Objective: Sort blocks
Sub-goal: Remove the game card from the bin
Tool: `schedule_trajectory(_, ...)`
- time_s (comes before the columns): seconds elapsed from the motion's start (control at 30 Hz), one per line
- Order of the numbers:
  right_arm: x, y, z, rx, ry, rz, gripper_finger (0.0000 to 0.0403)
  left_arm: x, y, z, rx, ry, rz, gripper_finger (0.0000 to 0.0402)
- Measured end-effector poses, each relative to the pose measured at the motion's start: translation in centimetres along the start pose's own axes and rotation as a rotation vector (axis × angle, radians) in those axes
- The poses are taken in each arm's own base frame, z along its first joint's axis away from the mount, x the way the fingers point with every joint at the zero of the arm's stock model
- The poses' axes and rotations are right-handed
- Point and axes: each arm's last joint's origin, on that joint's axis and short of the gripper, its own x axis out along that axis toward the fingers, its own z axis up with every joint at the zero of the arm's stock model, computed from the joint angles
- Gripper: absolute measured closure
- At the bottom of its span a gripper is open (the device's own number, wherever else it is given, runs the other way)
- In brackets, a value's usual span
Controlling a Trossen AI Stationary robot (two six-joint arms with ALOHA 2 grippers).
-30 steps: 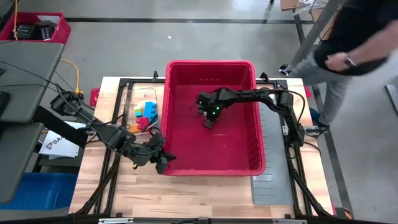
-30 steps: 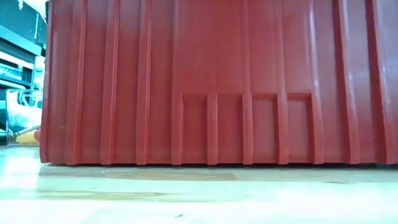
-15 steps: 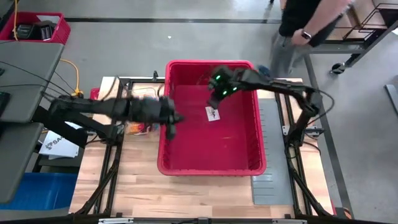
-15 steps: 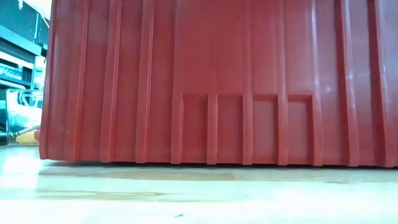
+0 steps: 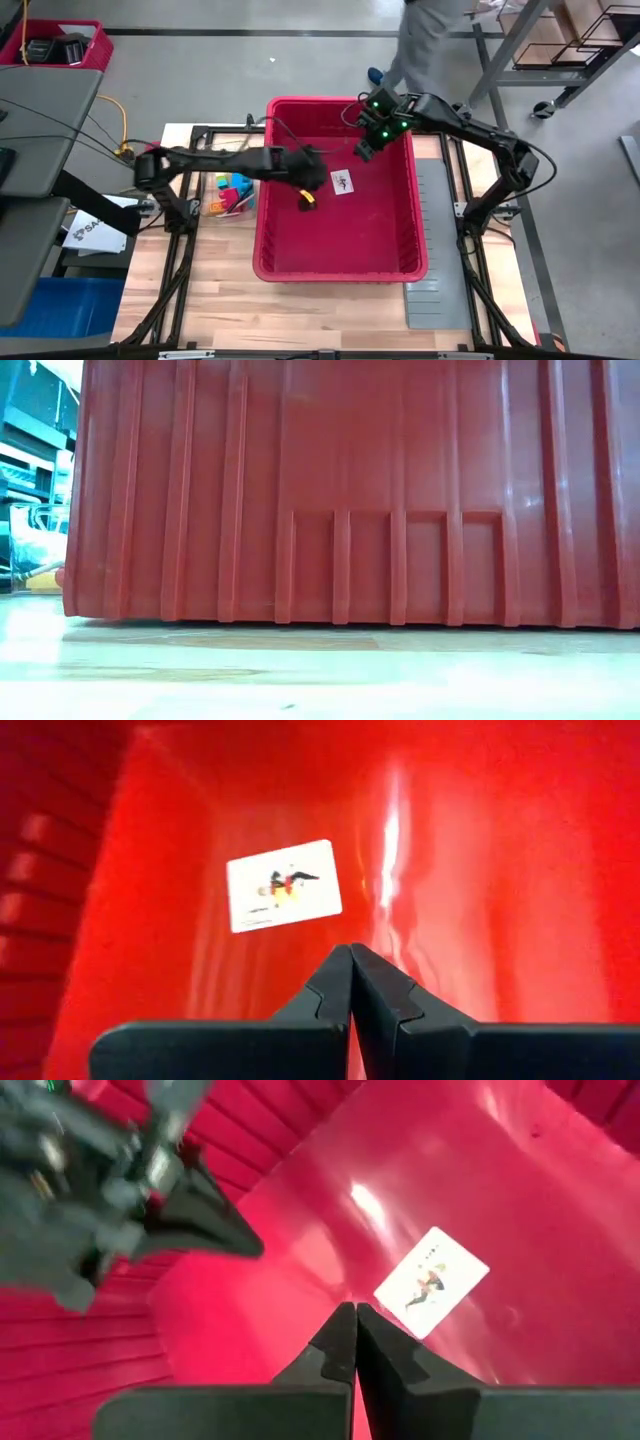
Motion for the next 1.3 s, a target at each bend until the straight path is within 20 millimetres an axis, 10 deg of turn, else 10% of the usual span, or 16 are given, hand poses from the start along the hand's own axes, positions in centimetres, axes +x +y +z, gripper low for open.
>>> schedule_trajectory(0.37,1.8,-1.5,0.8,0.276,-0.037,-0.117,0.0403,6.6,-1.1,-1.5,-0.093,0.158,-0.015,0.0401)
schedule_trajectory(0.9,13.5,-7.9,0.0,0.635,0.249,-0.202,0.0403,11.3,-0.2,-3.1,-0.083,0.030,0.022,0.0401)
schedule_trajectory(1.3,15.2,-10.2,0.2,0.692,0.135,-0.423,0.0403,14.2,-0.9,-3.8,-0.095,0.004,0.067,0.0401)
